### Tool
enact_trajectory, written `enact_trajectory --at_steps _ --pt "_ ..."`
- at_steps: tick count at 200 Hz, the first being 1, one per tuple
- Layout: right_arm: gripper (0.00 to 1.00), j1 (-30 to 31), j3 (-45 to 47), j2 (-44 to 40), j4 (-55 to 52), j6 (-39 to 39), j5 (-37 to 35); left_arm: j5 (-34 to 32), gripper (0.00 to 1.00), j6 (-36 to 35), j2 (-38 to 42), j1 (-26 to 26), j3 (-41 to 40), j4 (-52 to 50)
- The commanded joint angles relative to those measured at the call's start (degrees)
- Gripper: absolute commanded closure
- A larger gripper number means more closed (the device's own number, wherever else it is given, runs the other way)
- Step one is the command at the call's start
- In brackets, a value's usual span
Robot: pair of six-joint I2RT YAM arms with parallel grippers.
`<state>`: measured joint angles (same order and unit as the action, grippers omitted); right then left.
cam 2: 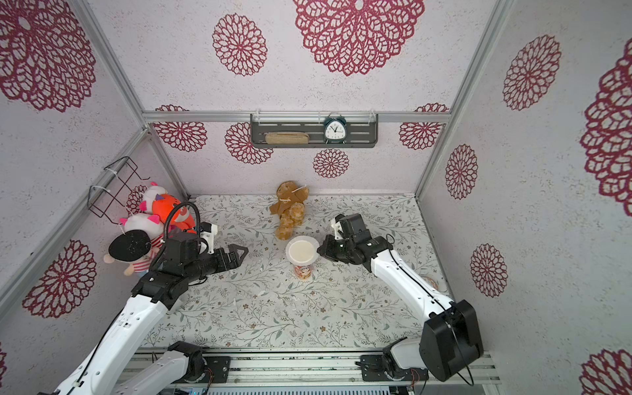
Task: Put the leak-proof paper on the milk tea cups
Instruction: Place the leak-proof paper at the cup.
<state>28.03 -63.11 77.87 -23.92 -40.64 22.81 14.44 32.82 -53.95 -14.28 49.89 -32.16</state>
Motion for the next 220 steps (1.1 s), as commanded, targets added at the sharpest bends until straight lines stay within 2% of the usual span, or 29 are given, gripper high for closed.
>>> enact_trajectory --at_steps 1,25,63,143,165,188,202,220 --pt "1.0 -0.3 -0.2 -0.6 1.9 -0.6 1.5 -0.5 0.01 -0.4 0.8 -0.5 1.7 -0.3" --pt "0.96 -0.3 -0.1 -0.3 2.2 -0.9 2.1 -0.3 0.01 -0.4 0.7 -0.5 1.8 -0.2" --pt "0.83 -0.4 -0.2 -0.4 1.0 -0.6 1.6 -0.1 0.01 -0.5 0.5 -0.5 1.8 -0.2" --pt "0.83 -1.0 -0.2 -2.1 -1.5 0.2 -1.3 0.3 0.01 -0.3 0.4 -0.5 2.0 -0.1" --pt "0.8 -2.4 0.0 -3.7 -2.9 1.2 -2.7 0.9 0.01 -0.1 0.0 -0.5 2.1 0.0" --pt "0.68 -6.1 0.8 -5.1 -4.7 3.1 -3.5 4.0 0.01 0.3 -2.3 -0.6 3.2 0.9" --pt "0.54 -9.4 1.6 -5.2 -6.0 5.2 -4.6 5.7 0.02 0.6 -4.5 -1.1 4.7 1.4" --pt "0.42 -13.0 2.3 -3.3 -7.8 8.6 -8.0 5.7 0.02 0.7 -6.7 -2.2 6.2 2.5"
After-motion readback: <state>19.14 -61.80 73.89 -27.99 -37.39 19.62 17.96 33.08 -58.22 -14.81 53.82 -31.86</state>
